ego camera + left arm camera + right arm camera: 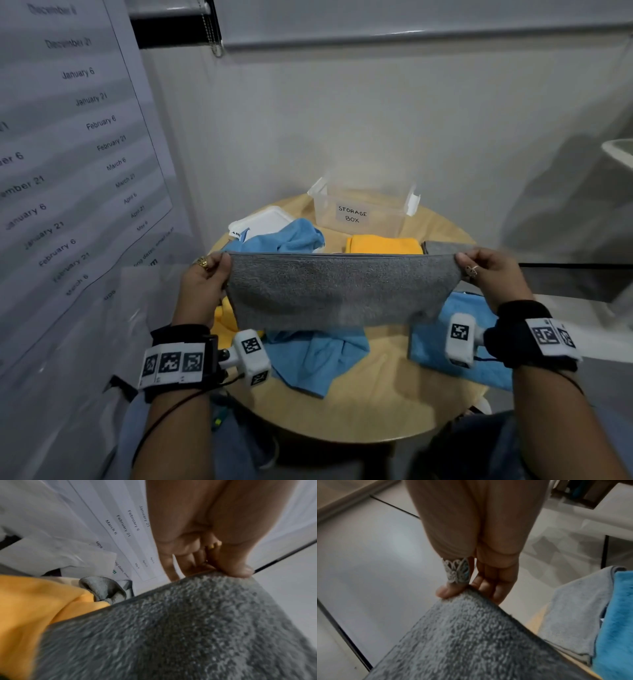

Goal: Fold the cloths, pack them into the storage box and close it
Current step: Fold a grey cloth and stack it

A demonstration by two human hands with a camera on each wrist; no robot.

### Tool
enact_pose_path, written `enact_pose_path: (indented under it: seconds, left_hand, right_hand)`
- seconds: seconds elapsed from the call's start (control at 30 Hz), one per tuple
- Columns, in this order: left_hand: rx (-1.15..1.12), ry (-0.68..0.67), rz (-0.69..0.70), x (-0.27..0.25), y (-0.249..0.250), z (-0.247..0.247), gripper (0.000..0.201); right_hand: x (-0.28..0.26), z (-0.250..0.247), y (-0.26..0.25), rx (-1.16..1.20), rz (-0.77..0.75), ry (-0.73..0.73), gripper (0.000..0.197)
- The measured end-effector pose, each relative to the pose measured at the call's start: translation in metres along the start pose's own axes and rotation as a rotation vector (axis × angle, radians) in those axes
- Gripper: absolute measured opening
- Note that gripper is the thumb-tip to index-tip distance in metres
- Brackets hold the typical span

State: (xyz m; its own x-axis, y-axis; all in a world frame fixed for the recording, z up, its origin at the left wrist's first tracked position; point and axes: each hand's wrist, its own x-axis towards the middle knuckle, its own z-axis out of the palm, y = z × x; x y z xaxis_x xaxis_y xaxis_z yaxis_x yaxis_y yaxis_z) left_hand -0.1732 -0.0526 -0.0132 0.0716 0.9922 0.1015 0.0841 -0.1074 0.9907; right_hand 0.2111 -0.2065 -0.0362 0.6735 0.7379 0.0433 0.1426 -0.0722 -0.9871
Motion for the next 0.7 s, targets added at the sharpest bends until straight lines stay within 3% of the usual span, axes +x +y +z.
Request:
enact_pose_path:
  seconds: [0.07, 0.2, 0.3, 0.5, 0.63, 0.7]
  left_hand:
    - [0.019, 0.021, -0.065, 0.005, -0.005, 0.002, 0.020]
    - [0.288, 0.134, -0.181, 0.005, -0.005, 0.027, 0.033]
    - [0.143, 0.037, -0.216, -0.007, 0.002, 0.059, 0.030]
    - [-0.086, -0.228, -0.174, -0.061, 0.015, 0.104, 0.018]
    - [-0.052, -0.257, -0.079, -0.075, 0.010, 0.107, 0.011]
    - [-0.048, -0.280, -0.066, -0.077, 0.008, 0.104, 0.009]
  right_hand:
    - [0.002, 0.005, 0.001, -0.033, 0.031, -0.001, 0.027]
    - [0.006, 0.036, 0.005, -0.170, 0.121, 0.096, 0.017]
    - [-0.008, 0.070, -0.006, -0.103, 0.110, 0.120, 0.014]
    - [-0.067, 0.123, -0.040, 0.159, 0.063, -0.091, 0.012]
    - [-0.089, 0.130, -0.038, 0.257, 0.096, -0.268, 0.006]
    - [-0.094, 0.126, -0.036, 0.287, 0.109, -0.309, 0.014]
